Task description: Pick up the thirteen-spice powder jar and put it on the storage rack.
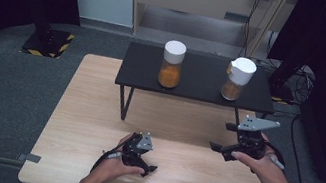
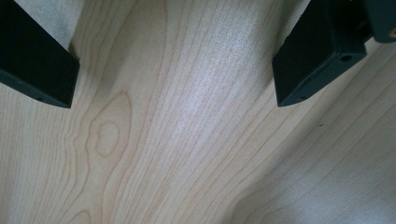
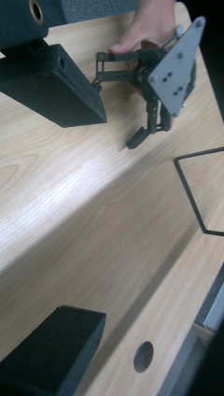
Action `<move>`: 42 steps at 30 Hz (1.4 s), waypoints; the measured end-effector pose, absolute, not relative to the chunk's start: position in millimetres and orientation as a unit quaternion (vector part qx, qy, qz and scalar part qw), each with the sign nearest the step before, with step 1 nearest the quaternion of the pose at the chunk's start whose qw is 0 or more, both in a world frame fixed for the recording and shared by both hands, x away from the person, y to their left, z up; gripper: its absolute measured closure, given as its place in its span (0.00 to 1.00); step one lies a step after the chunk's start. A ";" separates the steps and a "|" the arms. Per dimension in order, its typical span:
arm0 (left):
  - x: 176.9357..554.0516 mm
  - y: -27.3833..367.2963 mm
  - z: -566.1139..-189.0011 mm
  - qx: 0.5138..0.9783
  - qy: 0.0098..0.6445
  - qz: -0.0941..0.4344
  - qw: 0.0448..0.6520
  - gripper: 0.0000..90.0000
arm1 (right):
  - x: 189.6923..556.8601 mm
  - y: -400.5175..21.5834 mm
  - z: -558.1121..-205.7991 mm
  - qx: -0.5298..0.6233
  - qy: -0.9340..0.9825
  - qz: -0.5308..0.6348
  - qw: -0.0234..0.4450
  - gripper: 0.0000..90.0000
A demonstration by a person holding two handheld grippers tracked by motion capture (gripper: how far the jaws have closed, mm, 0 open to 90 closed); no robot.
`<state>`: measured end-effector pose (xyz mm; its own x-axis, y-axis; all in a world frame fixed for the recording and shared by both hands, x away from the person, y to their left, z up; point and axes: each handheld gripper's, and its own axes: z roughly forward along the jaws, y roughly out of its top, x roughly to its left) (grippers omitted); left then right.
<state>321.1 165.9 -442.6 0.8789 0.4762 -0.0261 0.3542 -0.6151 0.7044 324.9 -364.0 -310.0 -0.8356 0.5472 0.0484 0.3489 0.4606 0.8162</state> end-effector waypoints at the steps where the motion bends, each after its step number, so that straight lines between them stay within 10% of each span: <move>1: 321.1 165.9 -442.6 0.895 0.232 0.082 0.372 0.00 | 324.4 -362.9 -312.2 0.265 0.848 0.445 0.111 0.07; 42: 320.6 165.9 -442.5 0.895 0.232 0.083 0.372 0.00 | 302.1 -352.7 -419.3 0.312 0.845 0.419 0.117 0.05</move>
